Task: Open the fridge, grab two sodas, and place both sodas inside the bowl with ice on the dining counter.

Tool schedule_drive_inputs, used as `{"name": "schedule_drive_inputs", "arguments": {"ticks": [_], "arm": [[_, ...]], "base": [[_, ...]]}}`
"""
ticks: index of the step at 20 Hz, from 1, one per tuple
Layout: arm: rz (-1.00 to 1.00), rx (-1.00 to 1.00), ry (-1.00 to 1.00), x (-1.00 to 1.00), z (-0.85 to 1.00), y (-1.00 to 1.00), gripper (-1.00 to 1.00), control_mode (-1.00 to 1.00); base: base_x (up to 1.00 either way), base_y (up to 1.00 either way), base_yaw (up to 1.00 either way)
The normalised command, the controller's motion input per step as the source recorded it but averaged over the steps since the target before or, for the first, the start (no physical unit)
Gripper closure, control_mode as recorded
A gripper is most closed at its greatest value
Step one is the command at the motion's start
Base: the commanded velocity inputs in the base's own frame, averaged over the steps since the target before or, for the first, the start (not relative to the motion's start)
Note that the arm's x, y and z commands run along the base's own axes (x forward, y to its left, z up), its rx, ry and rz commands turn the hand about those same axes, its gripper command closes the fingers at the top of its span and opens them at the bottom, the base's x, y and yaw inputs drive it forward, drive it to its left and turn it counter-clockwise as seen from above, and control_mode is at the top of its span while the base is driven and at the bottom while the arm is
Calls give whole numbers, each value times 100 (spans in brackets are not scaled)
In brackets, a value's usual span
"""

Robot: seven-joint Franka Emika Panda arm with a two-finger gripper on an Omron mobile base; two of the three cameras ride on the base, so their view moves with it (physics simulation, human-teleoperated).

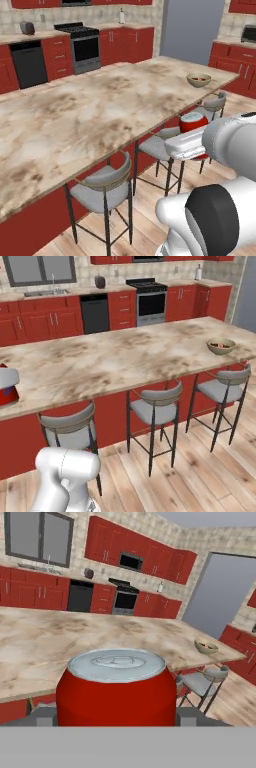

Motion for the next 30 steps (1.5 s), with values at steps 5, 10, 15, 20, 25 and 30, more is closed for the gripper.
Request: {"name": "schedule_drive_inputs", "arguments": {"ticks": [5, 10, 15, 20, 25, 30], "arm": [[0, 0, 0, 0, 0, 0, 100, 100], [0, 0, 0, 0, 0, 0, 100, 100], [0, 0, 0, 0, 0, 0, 100, 100], [0, 0, 0, 0, 0, 0, 100, 100], [0, 0, 0, 0, 0, 0, 100, 100], [0, 0, 0, 0, 0, 0, 100, 100]], "base": [[53, -100, 0], [69, -100, 0], [73, -100, 0], [76, -100, 0], [76, -100, 1], [67, -90, 9]]}}
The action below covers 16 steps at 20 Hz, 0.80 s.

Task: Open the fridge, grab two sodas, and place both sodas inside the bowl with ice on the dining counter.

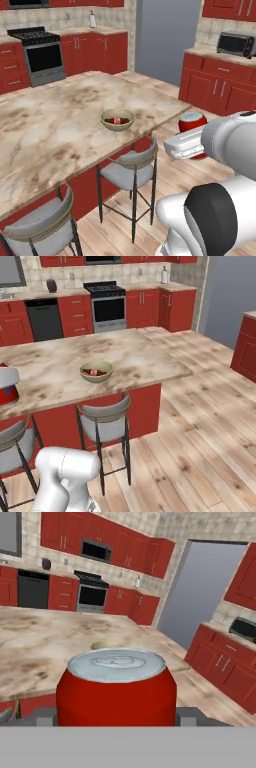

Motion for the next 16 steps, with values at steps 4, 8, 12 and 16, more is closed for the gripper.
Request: {"name": "schedule_drive_inputs", "arguments": {"ticks": [4, 8, 12, 16], "arm": [[0, 0, 0, 0, 0, 0, 100, 100], [0, 0, 0, 0, 0, 0, 100, 100], [0, 0, 0, 0, 0, 0, 100, 100], [0, 0, 0, 0, 0, 0, 100, 100]], "base": [[57, -58, 21], [58, -47, 23], [40, -33, 28], [20, -14, 34]]}}
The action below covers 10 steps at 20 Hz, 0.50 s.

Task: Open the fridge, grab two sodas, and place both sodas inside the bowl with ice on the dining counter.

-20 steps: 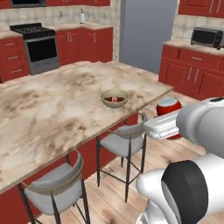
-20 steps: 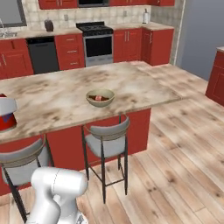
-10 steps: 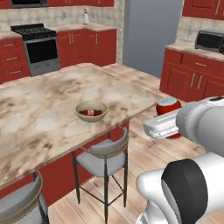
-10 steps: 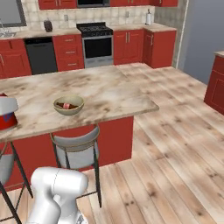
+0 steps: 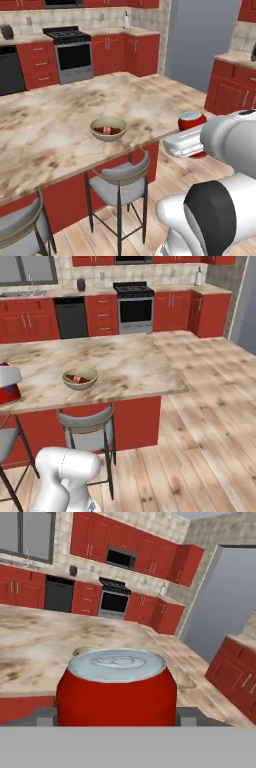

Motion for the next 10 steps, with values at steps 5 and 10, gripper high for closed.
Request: {"name": "schedule_drive_inputs", "arguments": {"ticks": [5, 10], "arm": [[0, 0, 0, 0, 0, 0, 100, 100], [0, 0, 0, 0, 0, 0, 100, 100]], "base": [[41, 0, 44], [75, -7, 42]]}}
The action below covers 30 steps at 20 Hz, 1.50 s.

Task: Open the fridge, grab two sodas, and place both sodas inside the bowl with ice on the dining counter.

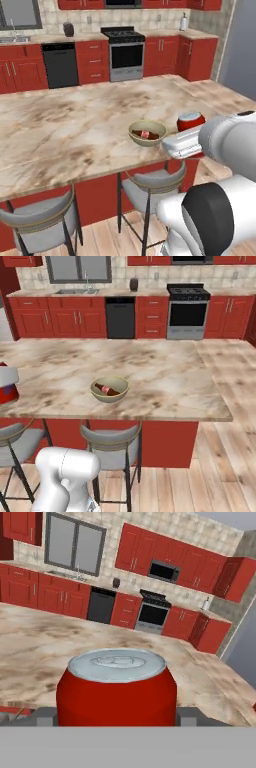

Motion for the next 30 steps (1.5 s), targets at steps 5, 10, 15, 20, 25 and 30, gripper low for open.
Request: {"name": "schedule_drive_inputs", "arguments": {"ticks": [5, 10, 15, 20, 25, 30], "arm": [[0, 0, 0, 0, 0, 0, 100, 100], [0, 0, 0, 0, 0, 0, 100, 100], [3, 0, 10, 40, -10, -22, 100, -100], [2, -4, 45, 100, -30, -38, 100, -100], [0, -25, 56, 100, -21, -10, 100, -100], [0, -23, 48, 100, -39, -21, 100, -100]], "base": [[99, -48, 30], [93, -54, 22], [59, -36, 8], [0, 0, 0], [0, 0, 0], [0, 0, 0]]}}
